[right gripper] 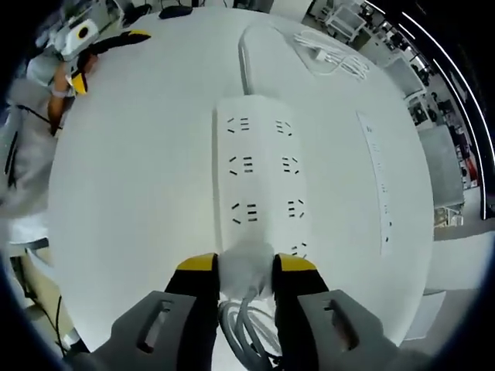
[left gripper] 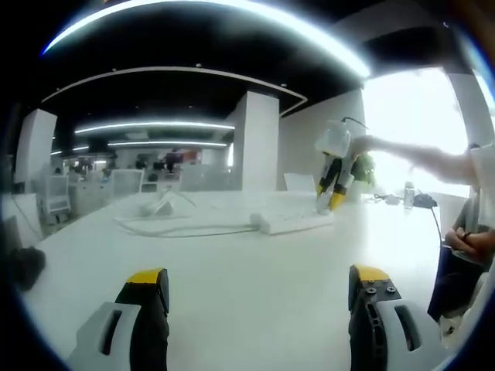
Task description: Straighten the power strip on the desk, plug the charger into it
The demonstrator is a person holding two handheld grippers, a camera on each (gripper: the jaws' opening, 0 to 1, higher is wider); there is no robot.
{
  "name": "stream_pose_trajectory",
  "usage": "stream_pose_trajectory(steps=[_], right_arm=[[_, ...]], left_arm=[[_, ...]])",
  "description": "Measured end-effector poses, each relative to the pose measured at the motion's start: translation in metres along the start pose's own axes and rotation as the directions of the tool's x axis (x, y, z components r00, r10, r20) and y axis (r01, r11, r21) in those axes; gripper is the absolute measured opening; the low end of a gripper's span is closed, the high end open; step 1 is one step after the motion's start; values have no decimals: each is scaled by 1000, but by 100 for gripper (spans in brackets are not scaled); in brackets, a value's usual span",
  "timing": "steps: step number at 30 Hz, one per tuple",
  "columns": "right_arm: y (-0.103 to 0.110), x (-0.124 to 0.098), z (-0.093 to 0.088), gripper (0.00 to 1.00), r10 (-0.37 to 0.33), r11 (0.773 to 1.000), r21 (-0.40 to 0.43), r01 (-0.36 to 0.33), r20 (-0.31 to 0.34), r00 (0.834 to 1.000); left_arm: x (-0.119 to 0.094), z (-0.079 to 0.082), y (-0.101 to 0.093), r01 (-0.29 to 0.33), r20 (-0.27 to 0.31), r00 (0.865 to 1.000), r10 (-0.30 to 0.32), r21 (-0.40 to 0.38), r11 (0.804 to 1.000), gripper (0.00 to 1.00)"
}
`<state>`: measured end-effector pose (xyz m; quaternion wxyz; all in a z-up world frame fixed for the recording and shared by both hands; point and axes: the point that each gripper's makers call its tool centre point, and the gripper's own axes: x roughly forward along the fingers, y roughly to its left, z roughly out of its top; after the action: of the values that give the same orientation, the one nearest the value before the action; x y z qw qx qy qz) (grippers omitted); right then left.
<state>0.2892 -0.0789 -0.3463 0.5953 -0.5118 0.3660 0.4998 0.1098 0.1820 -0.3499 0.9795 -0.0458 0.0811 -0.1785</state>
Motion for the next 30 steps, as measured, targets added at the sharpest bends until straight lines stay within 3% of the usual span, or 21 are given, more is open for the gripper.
stream_pose_trajectory(steps=[4, 13, 17, 23, 30], right_arm=[[-1, 1, 0, 25, -56, 998, -15, 56, -7, 998], [-3, -1, 2, 26, -83, 996, -24, 84, 19, 996], [-1, -2, 5, 38, -81, 997, 1, 81, 36, 996], [1, -6, 9, 41, -94, 995, -17, 95, 49, 994], [-1, -9, 20, 51, -122, 992, 1, 122, 117, 986]], left_arm=[[0, 0, -3, 8, -3, 1000, -7, 5, 1000, 99], [-3, 4, 0, 2, 3, 1000, -2, 8, 1000, 99], [-5, 5, -1, 4, 5, 1000, -4, 10, 1000, 99], [-9, 7, 0, -3, 12, 1000, 3, 11, 1000, 99], [-13, 9, -1, 0, 19, 1000, 0, 12, 1000, 99]])
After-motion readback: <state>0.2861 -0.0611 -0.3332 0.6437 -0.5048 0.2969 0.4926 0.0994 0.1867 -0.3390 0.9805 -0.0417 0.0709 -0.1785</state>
